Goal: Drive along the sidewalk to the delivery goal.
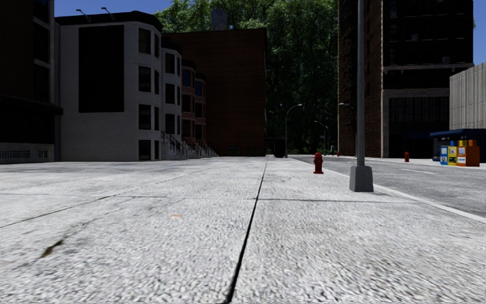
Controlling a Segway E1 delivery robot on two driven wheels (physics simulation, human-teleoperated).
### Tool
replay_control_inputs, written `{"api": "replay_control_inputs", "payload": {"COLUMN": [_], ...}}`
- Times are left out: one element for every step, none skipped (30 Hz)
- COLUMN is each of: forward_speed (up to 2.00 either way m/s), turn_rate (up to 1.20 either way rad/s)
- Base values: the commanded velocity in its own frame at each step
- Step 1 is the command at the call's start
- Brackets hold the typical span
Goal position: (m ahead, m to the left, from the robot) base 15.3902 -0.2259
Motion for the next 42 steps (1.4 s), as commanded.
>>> {"api": "replay_control_inputs", "payload": {"forward_speed": [2.00, 2.00, 2.00, 2.00, 2.00, 2.00, 2.00, 2.00, 2.00, 2.00, 2.00, 2.00, 2.00, 2.00, 2.00, 2.00, 2.00, 2.00, 2.00, 2.00, 2.00, 2.00, 2.00, 2.00, 2.00, 2.00, 2.00, 2.00, 2.00, 2.00, 2.00, 2.00, 2.00, 2.00, 2.00, 2.00, 2.00, 2.00, 2.00, 2.00, 2.00, 2.00], "turn_rate": [0.00, 0.00, 0.00, 0.00, 0.00, 0.00, 0.00, 0.00, 0.00, 0.00, 0.00, 0.00, 0.00, 0.00, 0.00, 0.00, 0.00, 0.00, 0.00, 0.00, 0.00, 0.00, 0.00, 0.00, 0.00, 0.00, 0.00, 0.00, 0.00, 0.00, 0.00, 0.00, 0.00, 0.00, 0.00, 0.00, 0.00, 0.00, 0.00, 0.00, 0.00, 0.00]}}
